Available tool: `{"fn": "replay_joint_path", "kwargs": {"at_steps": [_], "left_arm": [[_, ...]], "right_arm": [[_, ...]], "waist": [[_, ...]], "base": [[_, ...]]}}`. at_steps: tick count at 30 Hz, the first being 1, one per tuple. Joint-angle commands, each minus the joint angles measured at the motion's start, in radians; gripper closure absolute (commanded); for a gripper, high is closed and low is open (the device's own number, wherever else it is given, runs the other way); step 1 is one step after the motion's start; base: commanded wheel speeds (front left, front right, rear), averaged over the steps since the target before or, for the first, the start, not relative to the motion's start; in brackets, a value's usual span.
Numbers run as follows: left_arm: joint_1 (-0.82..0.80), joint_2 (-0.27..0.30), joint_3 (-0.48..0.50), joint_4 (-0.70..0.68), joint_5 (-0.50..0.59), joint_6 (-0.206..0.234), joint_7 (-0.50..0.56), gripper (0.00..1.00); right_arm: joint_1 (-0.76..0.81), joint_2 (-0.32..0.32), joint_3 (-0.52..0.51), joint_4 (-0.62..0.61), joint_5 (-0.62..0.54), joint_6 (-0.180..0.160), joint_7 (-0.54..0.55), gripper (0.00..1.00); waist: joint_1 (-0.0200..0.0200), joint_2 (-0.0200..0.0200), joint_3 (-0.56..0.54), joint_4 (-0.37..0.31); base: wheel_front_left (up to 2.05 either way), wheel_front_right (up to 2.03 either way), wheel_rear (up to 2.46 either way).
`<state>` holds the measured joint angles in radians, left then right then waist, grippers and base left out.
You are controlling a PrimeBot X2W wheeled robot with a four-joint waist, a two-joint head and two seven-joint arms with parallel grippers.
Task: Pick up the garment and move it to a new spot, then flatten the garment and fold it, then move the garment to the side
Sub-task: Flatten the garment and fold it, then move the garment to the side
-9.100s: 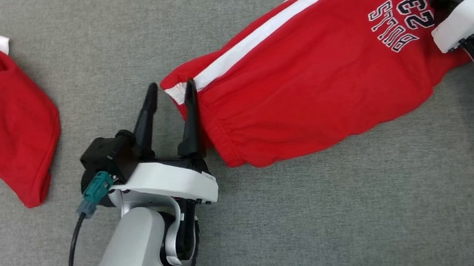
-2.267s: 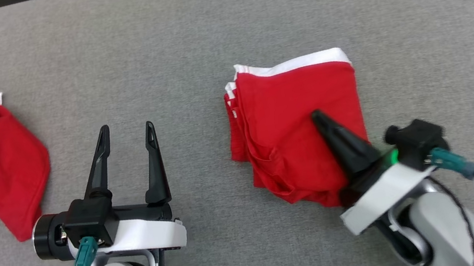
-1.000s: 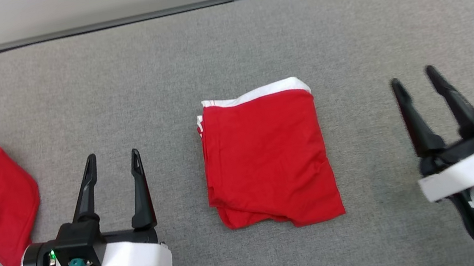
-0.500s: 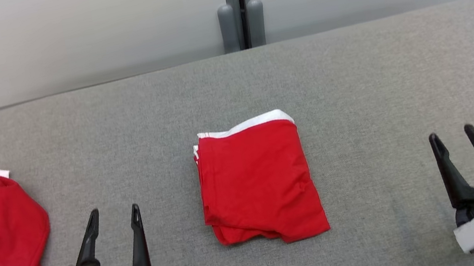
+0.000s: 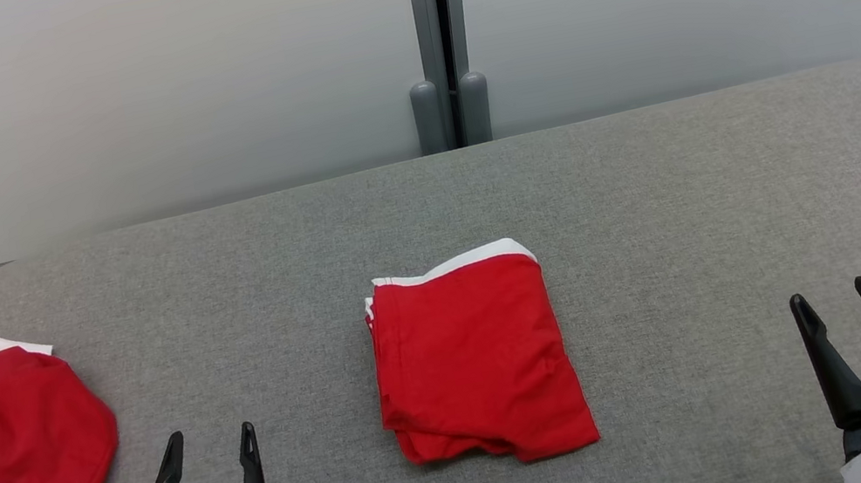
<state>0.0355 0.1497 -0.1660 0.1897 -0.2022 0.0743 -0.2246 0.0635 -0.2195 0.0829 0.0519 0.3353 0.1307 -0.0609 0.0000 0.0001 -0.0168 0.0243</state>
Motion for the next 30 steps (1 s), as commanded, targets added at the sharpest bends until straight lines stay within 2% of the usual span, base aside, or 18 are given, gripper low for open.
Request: {"fn": "replay_joint_path", "kwargs": {"at_steps": [1, 23, 30], "left_arm": [[0.003, 0.008, 0.001, 0.002, -0.006, 0.005, 0.001, 0.0], [-0.035, 0.001, -0.015, 0.038, -0.013, 0.022, -0.015, 0.0], [-0.095, -0.013, -0.039, 0.028, 0.005, 0.02, -0.023, 0.0]], "right_arm": [[0.013, -0.001, -0.004, -0.008, -0.01, 0.0, 0.005, 0.0], [0.01, 0.0, -0.02, -0.025, -0.017, 0.0, 0.034, 0.0], [-0.008, -0.008, -0.021, -0.02, -0.009, 0.0, 0.038, 0.0]], "waist": [[0.0, -0.0001, -0.002, 0.001], [0.0, -0.0001, 0.002, 0.009], [0.0, -0.0001, 0.054, 0.055]], "base": [[0.0, 0.0, 0.0], [0.0, 0.0, 0.0], [0.0, 0.0, 0.0]]}}
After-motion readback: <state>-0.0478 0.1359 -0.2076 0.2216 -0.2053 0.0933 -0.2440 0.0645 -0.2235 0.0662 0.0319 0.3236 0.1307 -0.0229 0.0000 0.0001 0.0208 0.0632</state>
